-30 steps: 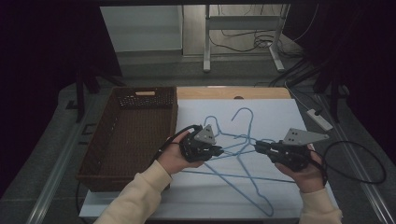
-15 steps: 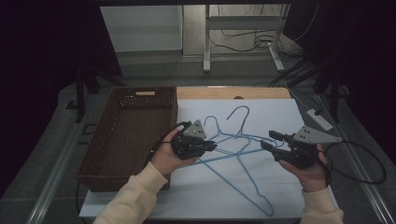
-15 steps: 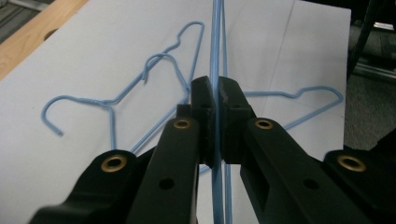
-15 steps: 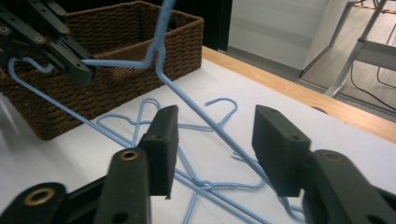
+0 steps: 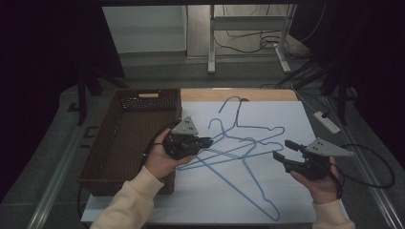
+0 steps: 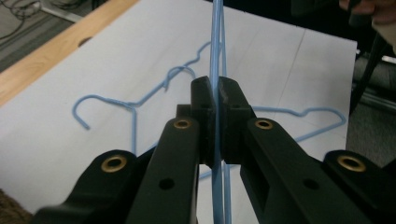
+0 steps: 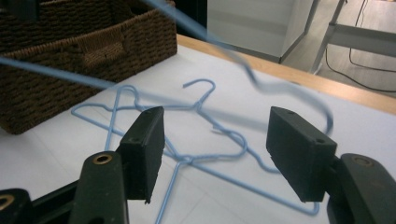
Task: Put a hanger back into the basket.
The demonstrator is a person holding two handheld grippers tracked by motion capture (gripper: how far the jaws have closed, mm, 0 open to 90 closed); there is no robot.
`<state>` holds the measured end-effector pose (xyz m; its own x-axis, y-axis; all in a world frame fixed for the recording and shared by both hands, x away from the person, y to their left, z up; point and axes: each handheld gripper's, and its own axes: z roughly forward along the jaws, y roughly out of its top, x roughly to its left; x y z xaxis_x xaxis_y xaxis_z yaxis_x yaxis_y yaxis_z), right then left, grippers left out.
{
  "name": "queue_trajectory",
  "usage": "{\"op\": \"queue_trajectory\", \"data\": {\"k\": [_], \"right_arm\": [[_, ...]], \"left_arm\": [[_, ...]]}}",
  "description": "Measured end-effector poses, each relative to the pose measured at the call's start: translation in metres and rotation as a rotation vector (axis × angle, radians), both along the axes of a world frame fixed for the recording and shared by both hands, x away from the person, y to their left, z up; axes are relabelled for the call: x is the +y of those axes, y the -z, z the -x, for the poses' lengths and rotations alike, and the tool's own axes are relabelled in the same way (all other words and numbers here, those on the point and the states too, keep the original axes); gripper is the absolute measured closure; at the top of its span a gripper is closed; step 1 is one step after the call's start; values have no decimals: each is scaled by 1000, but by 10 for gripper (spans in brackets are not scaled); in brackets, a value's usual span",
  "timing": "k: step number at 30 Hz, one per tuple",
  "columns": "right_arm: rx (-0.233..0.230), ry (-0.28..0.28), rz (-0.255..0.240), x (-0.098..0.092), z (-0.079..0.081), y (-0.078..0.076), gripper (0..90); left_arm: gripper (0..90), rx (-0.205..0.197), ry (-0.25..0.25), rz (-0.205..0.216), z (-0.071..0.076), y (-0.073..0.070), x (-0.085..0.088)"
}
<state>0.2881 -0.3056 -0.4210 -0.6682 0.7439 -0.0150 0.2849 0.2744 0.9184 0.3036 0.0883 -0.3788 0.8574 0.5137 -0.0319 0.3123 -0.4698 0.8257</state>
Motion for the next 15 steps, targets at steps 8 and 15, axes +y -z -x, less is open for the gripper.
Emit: {"op": "queue_trajectory", "data": {"k": [8,15], "right_arm": [[46,-2,0,-1,2,22,374],[78,-1,-10,1,0,36,375]], "left_arm": [[863,-14,-35,49,4,-10,19],[863,-28,-86,80,8,-16,40]]}}
